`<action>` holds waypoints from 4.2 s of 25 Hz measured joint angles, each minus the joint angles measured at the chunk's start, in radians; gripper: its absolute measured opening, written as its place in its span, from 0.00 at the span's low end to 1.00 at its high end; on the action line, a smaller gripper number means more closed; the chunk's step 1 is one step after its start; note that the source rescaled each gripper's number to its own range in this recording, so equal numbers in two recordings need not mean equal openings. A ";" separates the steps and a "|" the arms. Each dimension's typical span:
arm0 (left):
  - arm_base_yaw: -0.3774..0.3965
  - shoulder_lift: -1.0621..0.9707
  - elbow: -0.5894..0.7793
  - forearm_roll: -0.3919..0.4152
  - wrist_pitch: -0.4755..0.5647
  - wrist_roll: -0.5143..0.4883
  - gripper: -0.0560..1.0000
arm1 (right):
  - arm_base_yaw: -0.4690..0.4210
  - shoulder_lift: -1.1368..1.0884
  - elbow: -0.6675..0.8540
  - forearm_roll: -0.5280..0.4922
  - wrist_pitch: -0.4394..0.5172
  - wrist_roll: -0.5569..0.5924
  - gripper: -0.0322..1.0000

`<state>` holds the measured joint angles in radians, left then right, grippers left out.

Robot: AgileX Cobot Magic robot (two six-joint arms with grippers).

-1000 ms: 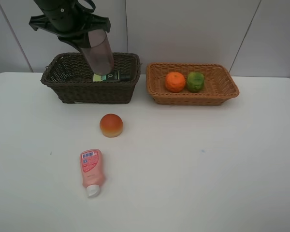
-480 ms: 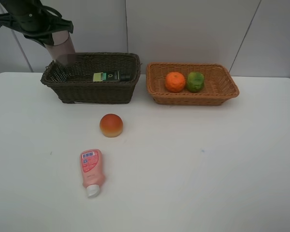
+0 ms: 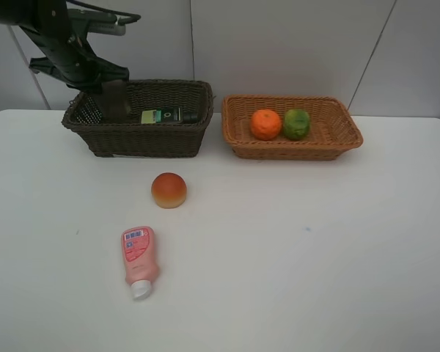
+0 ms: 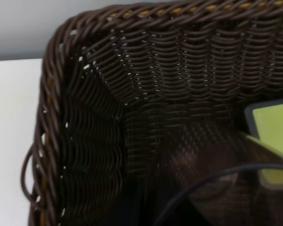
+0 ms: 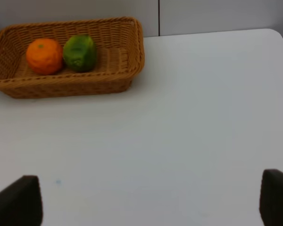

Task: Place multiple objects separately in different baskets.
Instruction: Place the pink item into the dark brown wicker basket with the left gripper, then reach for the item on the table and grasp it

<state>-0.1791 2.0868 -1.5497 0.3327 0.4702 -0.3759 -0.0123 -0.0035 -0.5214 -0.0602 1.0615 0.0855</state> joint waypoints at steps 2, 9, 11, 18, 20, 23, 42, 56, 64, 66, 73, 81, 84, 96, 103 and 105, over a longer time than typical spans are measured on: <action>0.000 0.020 0.000 0.002 -0.011 0.000 0.05 | 0.000 0.000 0.000 0.000 0.000 0.000 1.00; 0.000 0.050 0.000 0.008 -0.022 0.000 0.06 | 0.000 0.000 0.000 0.000 0.000 0.000 1.00; 0.000 0.051 0.000 0.008 -0.024 0.000 0.09 | 0.000 0.000 0.000 0.000 0.000 0.000 1.00; 0.000 0.052 0.000 0.004 -0.014 0.000 0.67 | 0.000 0.000 0.000 0.000 0.000 0.000 1.00; 0.000 0.051 0.000 0.001 -0.007 0.000 0.83 | 0.000 0.000 0.000 0.000 0.000 0.000 1.00; 0.000 0.042 0.000 -0.003 0.006 0.000 0.90 | 0.000 0.000 0.000 0.000 0.000 0.000 1.00; -0.097 -0.145 0.000 -0.051 0.272 0.082 0.91 | 0.000 0.000 0.000 0.000 0.000 0.000 1.00; -0.300 -0.239 0.171 -0.221 0.409 0.101 1.00 | 0.000 0.000 0.000 0.000 0.000 0.000 1.00; -0.345 -0.289 0.388 -0.252 0.372 -0.029 1.00 | 0.000 0.000 0.000 0.000 0.000 0.000 1.00; -0.358 -0.289 0.429 -0.261 0.360 -0.070 1.00 | 0.000 0.000 0.000 0.000 0.000 0.000 1.00; -0.398 -0.290 0.515 -0.280 0.301 -0.189 1.00 | 0.000 0.000 0.000 0.000 0.000 0.000 1.00; -0.412 -0.290 0.566 -0.290 0.251 -0.264 1.00 | 0.000 0.000 0.000 0.000 0.000 0.000 1.00; -0.417 -0.290 0.566 -0.299 0.245 -0.264 1.00 | 0.000 0.000 0.000 0.000 0.000 0.000 1.00; -0.417 -0.290 0.637 -0.361 0.162 -0.267 1.00 | 0.000 0.000 0.000 0.000 0.000 0.000 1.00; -0.417 -0.290 0.707 -0.365 0.074 -0.284 1.00 | 0.000 0.000 0.000 0.000 0.000 0.000 1.00; -0.417 -0.290 0.714 -0.366 0.058 -0.290 1.00 | 0.000 0.000 0.000 0.000 0.000 0.000 1.00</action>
<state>-0.5964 1.7967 -0.8355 -0.0330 0.5278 -0.6657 -0.0123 -0.0035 -0.5214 -0.0602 1.0615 0.0855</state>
